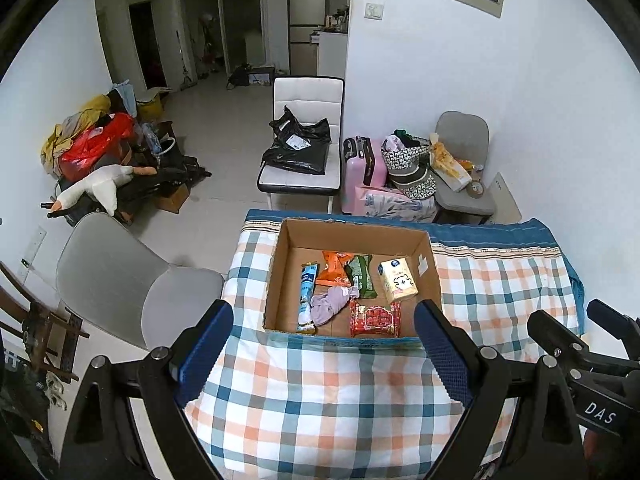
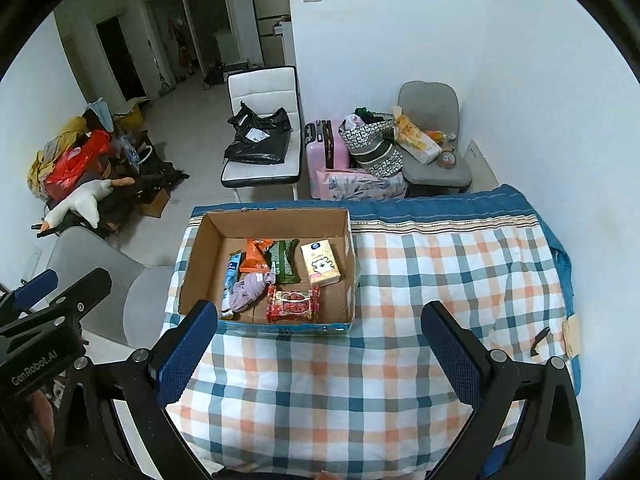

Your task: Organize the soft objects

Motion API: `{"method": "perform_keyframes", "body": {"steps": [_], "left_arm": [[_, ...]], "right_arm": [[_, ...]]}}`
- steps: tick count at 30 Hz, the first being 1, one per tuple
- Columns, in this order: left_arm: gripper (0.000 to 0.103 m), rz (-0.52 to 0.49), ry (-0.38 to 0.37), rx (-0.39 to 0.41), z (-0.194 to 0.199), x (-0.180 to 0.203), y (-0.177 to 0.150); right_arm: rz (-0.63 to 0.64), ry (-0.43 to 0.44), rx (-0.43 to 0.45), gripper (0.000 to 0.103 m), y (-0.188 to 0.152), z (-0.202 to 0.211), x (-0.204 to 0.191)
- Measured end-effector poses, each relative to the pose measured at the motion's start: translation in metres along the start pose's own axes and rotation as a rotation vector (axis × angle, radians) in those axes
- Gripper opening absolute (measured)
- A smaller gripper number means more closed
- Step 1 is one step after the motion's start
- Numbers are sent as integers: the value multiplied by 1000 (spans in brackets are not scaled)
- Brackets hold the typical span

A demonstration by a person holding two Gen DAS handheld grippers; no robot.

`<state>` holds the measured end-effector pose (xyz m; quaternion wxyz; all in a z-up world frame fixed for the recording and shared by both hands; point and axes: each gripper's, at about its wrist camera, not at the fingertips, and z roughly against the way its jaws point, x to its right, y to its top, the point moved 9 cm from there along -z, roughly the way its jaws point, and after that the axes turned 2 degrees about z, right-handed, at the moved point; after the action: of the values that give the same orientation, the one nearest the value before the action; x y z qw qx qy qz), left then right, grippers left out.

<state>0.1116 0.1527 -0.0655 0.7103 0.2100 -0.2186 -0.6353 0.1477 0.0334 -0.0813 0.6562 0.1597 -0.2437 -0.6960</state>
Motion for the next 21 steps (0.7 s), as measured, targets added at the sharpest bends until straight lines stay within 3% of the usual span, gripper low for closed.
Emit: {"method": "perform_keyframes", "body": {"steps": [12,14,21], "left_arm": [[93,-17,20,3,3,0,-4],[100,-17,19,4,3,0,-5],[101,-13,29,-15,0,-2,-11]], "right_arm": [[-8,-16,-21,103,-7,1,8],[-12,-18,-25,103,-9,-1,9],[-8,-35,-30,103,-13,-2,14]]}}
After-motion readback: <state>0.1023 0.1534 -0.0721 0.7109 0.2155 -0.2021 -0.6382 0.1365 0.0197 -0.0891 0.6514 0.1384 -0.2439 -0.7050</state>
